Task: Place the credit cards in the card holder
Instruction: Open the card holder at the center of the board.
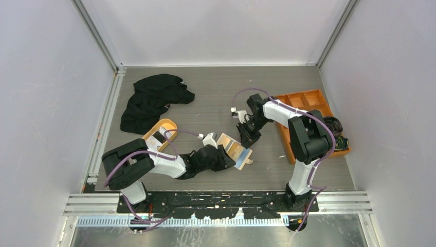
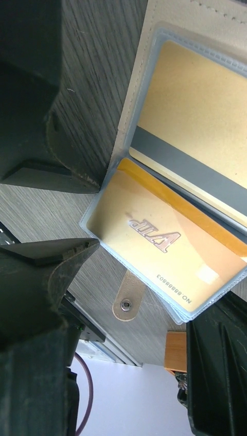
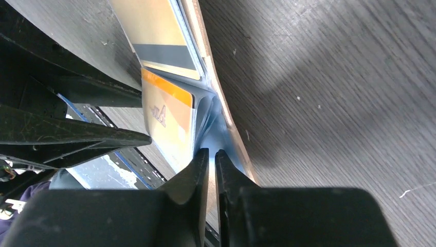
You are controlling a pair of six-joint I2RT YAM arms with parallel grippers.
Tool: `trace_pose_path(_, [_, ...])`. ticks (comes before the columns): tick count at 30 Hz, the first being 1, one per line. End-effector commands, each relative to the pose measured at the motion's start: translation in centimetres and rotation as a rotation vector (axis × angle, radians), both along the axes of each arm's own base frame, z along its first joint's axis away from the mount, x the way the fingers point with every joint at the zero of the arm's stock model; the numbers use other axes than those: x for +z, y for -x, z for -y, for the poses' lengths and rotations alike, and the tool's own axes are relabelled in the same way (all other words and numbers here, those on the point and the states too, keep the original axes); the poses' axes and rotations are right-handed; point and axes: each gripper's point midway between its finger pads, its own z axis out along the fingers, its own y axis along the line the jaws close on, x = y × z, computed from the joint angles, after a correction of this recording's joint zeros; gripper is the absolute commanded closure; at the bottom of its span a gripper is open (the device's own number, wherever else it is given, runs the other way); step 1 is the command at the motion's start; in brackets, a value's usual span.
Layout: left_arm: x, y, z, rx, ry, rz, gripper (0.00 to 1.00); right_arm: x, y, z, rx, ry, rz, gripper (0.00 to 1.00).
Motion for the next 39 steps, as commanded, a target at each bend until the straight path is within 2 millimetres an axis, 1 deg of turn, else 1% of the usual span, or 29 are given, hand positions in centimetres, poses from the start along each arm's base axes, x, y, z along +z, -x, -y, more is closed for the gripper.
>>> trace_pose_path(1, [-0.2, 0.2, -0.8, -0.047, -0.067, 0.059, 0.6, 1.6, -0.1, -0.9, -0.016, -0.056, -0.022, 0.83])
trace_pose_path(4, [0.6, 0.4, -0.8, -0.09, -0.072, 0.096, 0.56, 1.4, -0.2, -0.9, -0.026, -0.055, -0.032, 0.81])
trace_pose_path(6, [0.9, 0.4, -1.0, -0.114, -0.091, 0.118, 0.43, 1.2, -0.2, -0.8, -0.032, -0.051, -0.042, 0.81])
trace_pose_path(9, [1.4, 0.4, -1.5, -0.143, -0.149, 0.14, 0.37, 0.8, -0.3, -0.7, -0.043, -0.048, -0.059, 0.8])
trace_pose_path(12, [2.0, 0.2, -2.2, -0.169, -0.233, 0.16, 0.36, 0.6, -0.3, -0.7, -0.049, -0.045, -0.071, 0.8])
trace_pose_path(14, [2.0, 0.1, -3.1, -0.178, -0.309, 0.164, 0.36, 0.5, -0.4, -0.7, -0.053, -0.046, -0.075, 0.8])
trace_pose_path(17, [2.6, -0.1, -3.8, -0.186, -0.364, 0.178, 0.36, 0.5, -0.5, -0.7, -0.056, -0.046, -0.075, 0.8])
trace_pose_path(21, [3.9, 0.0, -3.5, -0.189, -0.346, 0.203, 0.43, 0.5, -0.5, -0.8, -0.059, -0.053, -0.08, 0.8])
trace_pose_path(24, [4.8, 0.1, -3.5, -0.19, -0.367, 0.23, 0.44, 0.6, -0.5, -0.8, -0.059, -0.057, -0.081, 0.8])
trace_pose_path(26, [6.1, 0.9, -2.5, -0.226, -0.332, 0.268, 0.49, 0.6, -0.5, -0.8, -0.059, -0.058, -0.082, 0.8])
trace_pose_path(27, [6.9, 1.5, -1.7, -0.255, -0.3, 0.292, 0.51, 0.6, -0.5, -0.8, -0.057, -0.059, -0.083, 0.8])
trace_pose_path(29, [7.9, 2.9, 0.2, -0.333, -0.217, 0.311, 0.61, 0.6, -0.5, -0.8, -0.057, -0.058, -0.084, 0.8])
trace_pose_path(30, [8.3, 3.4, 1.1, -0.362, -0.184, 0.313, 0.68, 0.6, -0.5, -0.8, -0.057, -0.059, -0.083, 0.8])
trace_pose_path(33, [7.4, 3.3, 2.3, -0.4, -0.221, 0.303, 0.97, 0.6, -0.5, -0.8, -0.057, -0.058, -0.083, 0.8])
trace_pose_path(34, [7.1, 3.0, 2.7, -0.405, -0.244, 0.305, 1.0, 0.6, -0.6, -0.7, -0.057, -0.058, -0.081, 0.8])
trace_pose_path(36, [6.1, 2.2, 2.8, -0.41, -0.331, 0.303, 1.0, 0.6, -0.6, -0.7, -0.056, -0.058, -0.08, 0.8])
trace_pose_path(37, [5.8, 1.7, 2.8, -0.407, -0.377, 0.309, 1.0, 0.6, -0.7, -0.7, -0.056, -0.058, -0.08, 0.8])
trace_pose_path(38, [6.1, 0.8, 2.9, -0.39, -0.421, 0.331, 0.99, 0.7, -0.6, -0.7, -0.057, -0.058, -0.08, 0.8])
trace_pose_path(39, [5.7, 0.4, 2.9, -0.386, -0.461, 0.329, 0.97, 0.7, -0.7, -0.6, -0.056, -0.058, -0.077, 0.8])
